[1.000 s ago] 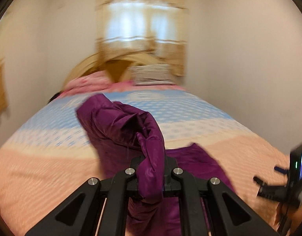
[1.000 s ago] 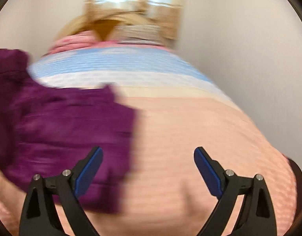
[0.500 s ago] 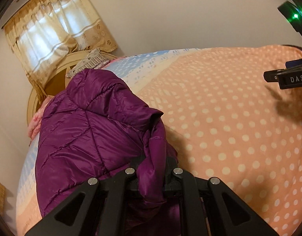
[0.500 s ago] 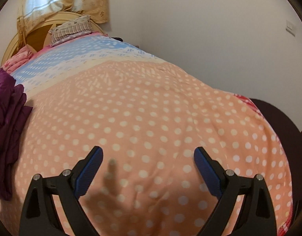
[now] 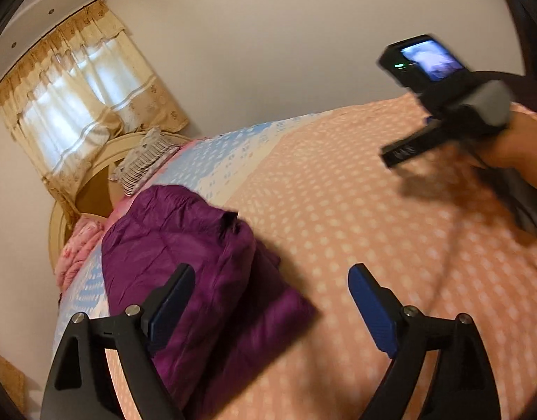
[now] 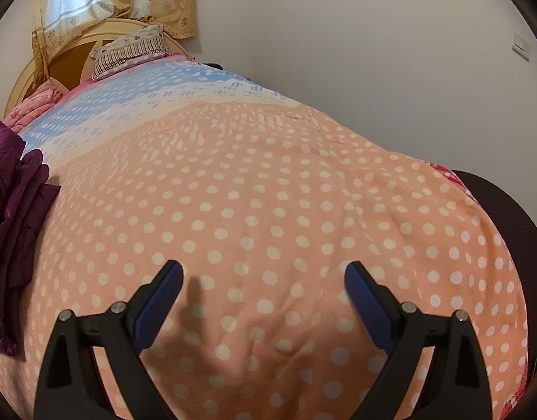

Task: Fold large clothes

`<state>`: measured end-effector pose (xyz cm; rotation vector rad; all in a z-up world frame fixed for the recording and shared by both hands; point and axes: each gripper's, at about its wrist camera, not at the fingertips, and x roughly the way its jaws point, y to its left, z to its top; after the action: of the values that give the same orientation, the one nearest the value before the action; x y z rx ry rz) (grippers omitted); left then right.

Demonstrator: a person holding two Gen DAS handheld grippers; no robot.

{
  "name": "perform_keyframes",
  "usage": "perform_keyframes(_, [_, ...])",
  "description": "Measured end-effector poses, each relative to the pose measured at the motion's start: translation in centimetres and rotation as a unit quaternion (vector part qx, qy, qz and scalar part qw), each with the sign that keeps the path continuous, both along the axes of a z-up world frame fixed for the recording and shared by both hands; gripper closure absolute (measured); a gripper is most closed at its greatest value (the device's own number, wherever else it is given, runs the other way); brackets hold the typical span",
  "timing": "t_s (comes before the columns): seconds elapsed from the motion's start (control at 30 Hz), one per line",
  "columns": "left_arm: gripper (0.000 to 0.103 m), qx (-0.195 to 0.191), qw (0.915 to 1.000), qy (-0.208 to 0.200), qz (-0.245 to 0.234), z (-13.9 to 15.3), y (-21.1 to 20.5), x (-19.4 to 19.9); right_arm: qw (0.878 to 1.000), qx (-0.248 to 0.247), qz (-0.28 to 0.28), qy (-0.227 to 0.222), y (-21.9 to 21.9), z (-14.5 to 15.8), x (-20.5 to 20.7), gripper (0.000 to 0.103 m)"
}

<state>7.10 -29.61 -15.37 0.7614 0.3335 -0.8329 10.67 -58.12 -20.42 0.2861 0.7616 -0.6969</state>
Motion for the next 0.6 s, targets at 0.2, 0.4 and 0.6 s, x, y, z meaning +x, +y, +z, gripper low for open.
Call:
perform_keyframes(0.2, [0.012, 0.001, 0.9819, 0.066, 0.177, -2.0, 10.3, 8.8, 0.999, 0.012, 0.031, -0.030, 1.9, 2.2, 1.5, 0.007])
perform_keyframes(0.4, [0.009, -0.099, 0.9337, 0.148, 0.311, 0.6, 17.2, 18.1, 0.991, 0.036, 0.109, -0.070, 6.5, 7.0, 8.8, 0.035])
perform_keyframes(0.6, [0.009, -0.151, 0.9425, 0.191, 0.229, 5.0, 15.8, 16.2, 0.979, 0.015, 0.179, -0.093, 13.9, 12.1, 16.4, 0.041])
